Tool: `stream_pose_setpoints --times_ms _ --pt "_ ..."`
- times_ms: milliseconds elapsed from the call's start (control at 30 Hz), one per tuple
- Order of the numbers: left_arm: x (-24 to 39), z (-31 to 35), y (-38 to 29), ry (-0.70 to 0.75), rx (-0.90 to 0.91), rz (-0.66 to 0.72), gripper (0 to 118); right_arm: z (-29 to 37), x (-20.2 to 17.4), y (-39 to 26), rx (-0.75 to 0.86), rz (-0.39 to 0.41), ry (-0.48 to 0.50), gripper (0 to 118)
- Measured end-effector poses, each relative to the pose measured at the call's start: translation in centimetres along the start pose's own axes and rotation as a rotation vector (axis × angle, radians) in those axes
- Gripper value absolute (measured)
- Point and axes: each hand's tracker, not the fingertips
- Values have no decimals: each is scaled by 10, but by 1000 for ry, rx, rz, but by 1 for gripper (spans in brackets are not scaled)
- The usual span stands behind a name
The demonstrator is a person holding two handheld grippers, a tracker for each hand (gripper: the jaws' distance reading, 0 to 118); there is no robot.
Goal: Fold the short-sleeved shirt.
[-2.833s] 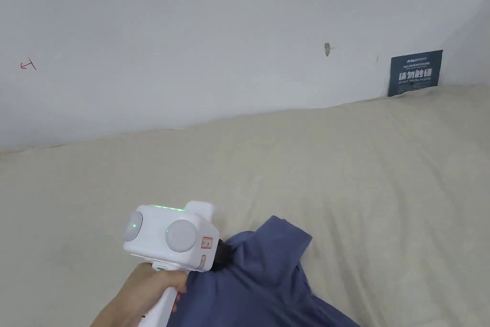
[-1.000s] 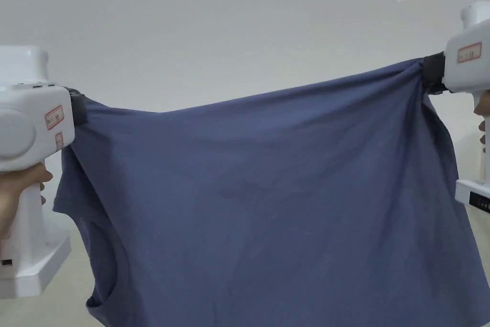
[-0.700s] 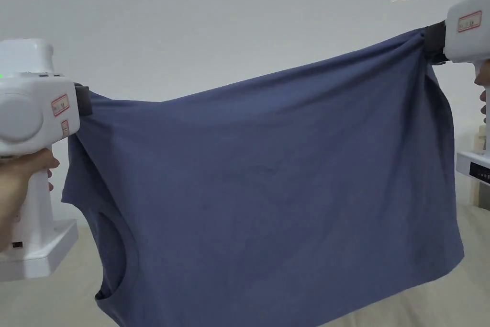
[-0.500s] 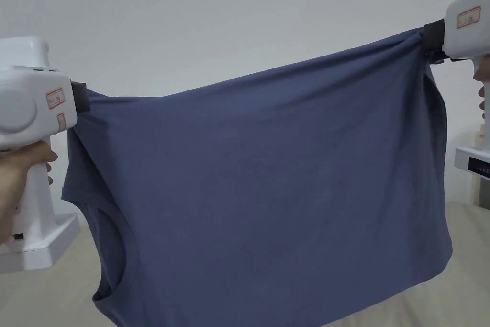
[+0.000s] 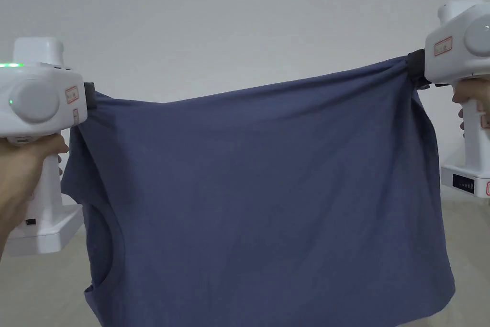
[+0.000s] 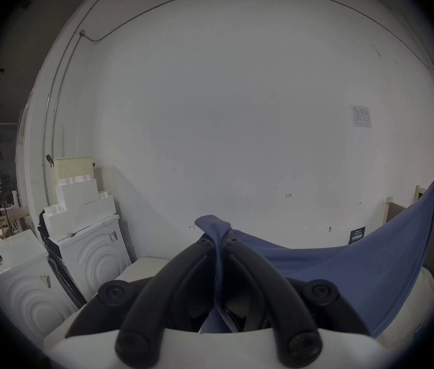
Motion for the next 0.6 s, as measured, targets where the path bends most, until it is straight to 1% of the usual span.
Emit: stream_pose_setpoints --times_ms 67,200,267,300,333,367,400,467,533,600 --pt "6 -21 -3 6 -10 -24 2 -21 1 0 -16 -5 -3 17" --pt "12 -54 -8 -13 -6 3 2 -49 3 -2 -3 -14 -7 17" --pt "14 -62 -9 12 -7 39 2 -57 4 0 5 -8 7 17" --pt "15 -68 -10 2 -1 15 2 -63 4 2 -4 0 4 17" --pt "18 -73 -12 23 3 8 2 -68 3 0 -2 24 -1 17" --pt "20 -77 -11 21 5 5 2 -71 3 -1 -1 26 -2 17" --pt "21 -79 -11 19 -3 0 2 -74 4 -2 -2 29 -5 17" --pt "22 -80 -17 -15 20 34 2 -82 6 -9 -2 -5 -2 17" --pt "23 -81 -27 -3 14 30 2 -92 8 -18 -27 -10 -7 17" --pt "25 -83 -40 -1 -9 12 2 -99 8 -32 -51 4 -8 17"
